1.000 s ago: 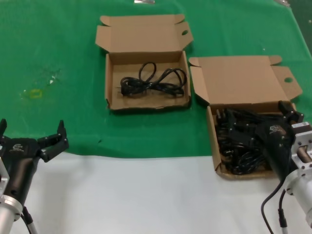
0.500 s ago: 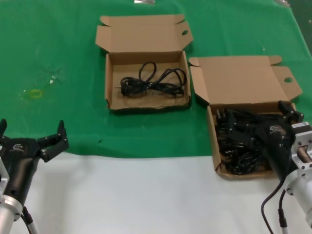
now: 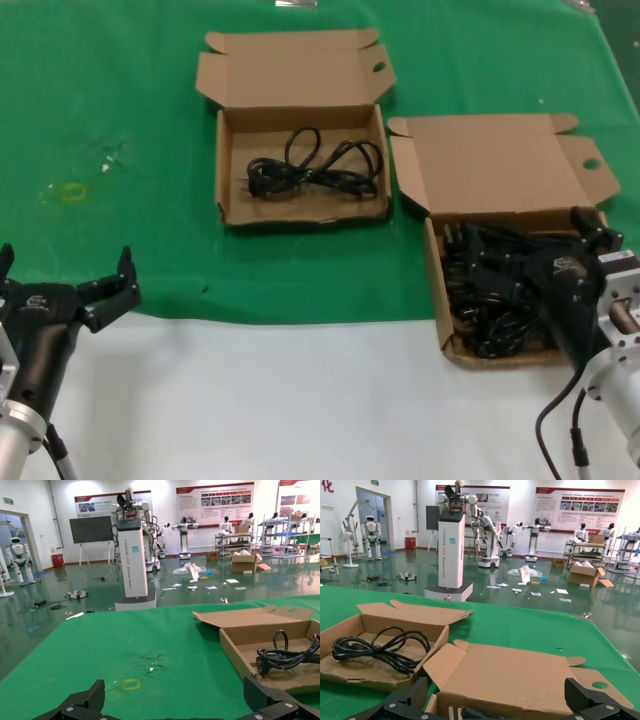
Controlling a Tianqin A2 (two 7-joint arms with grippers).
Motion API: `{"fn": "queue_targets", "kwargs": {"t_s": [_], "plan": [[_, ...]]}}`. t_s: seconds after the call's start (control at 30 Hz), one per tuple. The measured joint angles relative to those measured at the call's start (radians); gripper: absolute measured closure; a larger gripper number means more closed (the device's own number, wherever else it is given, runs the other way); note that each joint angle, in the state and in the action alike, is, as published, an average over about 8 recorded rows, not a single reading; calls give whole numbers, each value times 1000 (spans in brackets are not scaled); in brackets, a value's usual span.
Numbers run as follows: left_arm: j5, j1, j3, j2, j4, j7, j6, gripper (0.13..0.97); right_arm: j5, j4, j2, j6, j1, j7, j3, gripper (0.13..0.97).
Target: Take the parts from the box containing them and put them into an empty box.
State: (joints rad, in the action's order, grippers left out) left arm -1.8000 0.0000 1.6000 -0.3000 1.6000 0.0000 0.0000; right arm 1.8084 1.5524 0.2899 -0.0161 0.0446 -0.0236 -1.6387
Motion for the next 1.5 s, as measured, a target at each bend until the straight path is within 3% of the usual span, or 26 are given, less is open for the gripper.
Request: {"fn": "queue_targets", "kwargs": {"t_s": [1.5], "plan": [[0,0,0,0,0,0,0,132,0,0,0,0,0,0,0,129]]}}
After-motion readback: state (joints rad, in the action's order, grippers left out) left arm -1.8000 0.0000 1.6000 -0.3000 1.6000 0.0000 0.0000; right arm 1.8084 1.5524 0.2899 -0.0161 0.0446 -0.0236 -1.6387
